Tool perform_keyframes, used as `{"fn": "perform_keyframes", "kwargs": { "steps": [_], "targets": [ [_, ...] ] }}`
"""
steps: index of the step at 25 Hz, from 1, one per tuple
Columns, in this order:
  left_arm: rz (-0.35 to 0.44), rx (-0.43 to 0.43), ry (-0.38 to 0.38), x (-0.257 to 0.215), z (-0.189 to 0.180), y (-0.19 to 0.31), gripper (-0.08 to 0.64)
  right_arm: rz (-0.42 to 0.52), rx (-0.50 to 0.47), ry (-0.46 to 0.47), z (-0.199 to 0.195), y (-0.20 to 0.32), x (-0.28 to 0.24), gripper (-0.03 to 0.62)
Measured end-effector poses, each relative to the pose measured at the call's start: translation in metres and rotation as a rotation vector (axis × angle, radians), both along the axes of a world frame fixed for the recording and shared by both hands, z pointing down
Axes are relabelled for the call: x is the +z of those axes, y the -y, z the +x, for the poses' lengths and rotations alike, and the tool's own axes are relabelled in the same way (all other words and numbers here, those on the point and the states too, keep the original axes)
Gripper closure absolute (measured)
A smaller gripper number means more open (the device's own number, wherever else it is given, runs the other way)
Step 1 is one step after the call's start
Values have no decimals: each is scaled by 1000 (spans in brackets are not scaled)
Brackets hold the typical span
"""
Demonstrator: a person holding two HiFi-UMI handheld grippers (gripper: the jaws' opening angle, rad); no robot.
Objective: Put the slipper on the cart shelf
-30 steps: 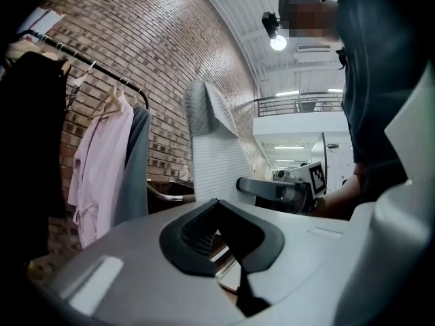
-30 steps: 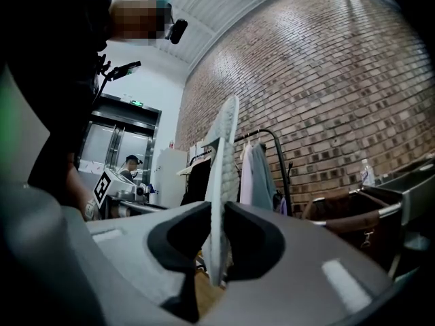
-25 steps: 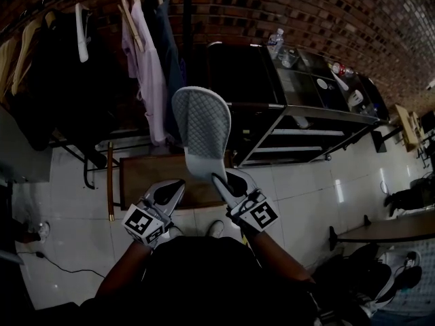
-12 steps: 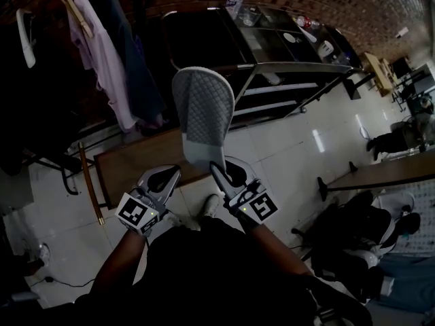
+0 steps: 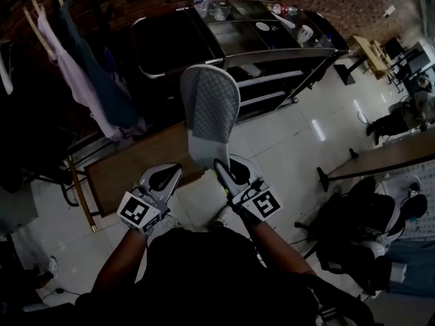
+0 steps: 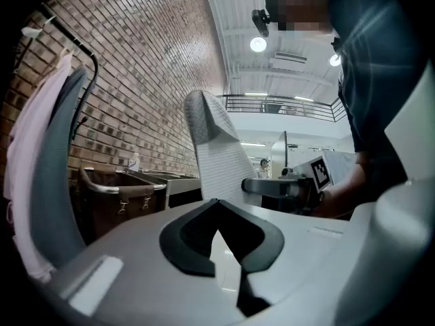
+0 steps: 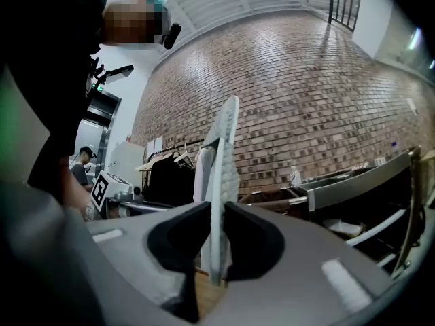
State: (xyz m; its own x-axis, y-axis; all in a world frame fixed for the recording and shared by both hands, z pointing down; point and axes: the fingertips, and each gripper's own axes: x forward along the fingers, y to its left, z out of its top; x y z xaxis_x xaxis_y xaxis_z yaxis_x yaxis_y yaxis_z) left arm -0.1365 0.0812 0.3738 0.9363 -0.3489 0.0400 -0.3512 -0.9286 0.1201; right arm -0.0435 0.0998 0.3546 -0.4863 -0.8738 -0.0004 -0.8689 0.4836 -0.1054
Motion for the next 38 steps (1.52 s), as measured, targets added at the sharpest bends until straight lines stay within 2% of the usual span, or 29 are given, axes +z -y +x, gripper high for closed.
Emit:
{"fn": "perform_keyframes", "kwargs": {
  "steps": [4, 13, 18, 24, 38],
  "targets": [
    [5, 20, -3, -5, 59, -12, 560, 18, 8, 3, 55, -7, -1, 531],
    [8, 38, 50, -4, 188, -42, 560, 16, 12, 43, 174, -33, 10, 531],
    [16, 73, 61, -2, 243, -59, 559, -2, 17, 53, 229, -42, 20, 531],
    [-2, 109, 92, 10, 280, -70, 558, -8, 40, 83, 264, -48, 28, 531],
    [-18, 168, 43, 27, 323, -25, 560, -36, 47, 25, 293, -12, 43, 531]
  ]
}}
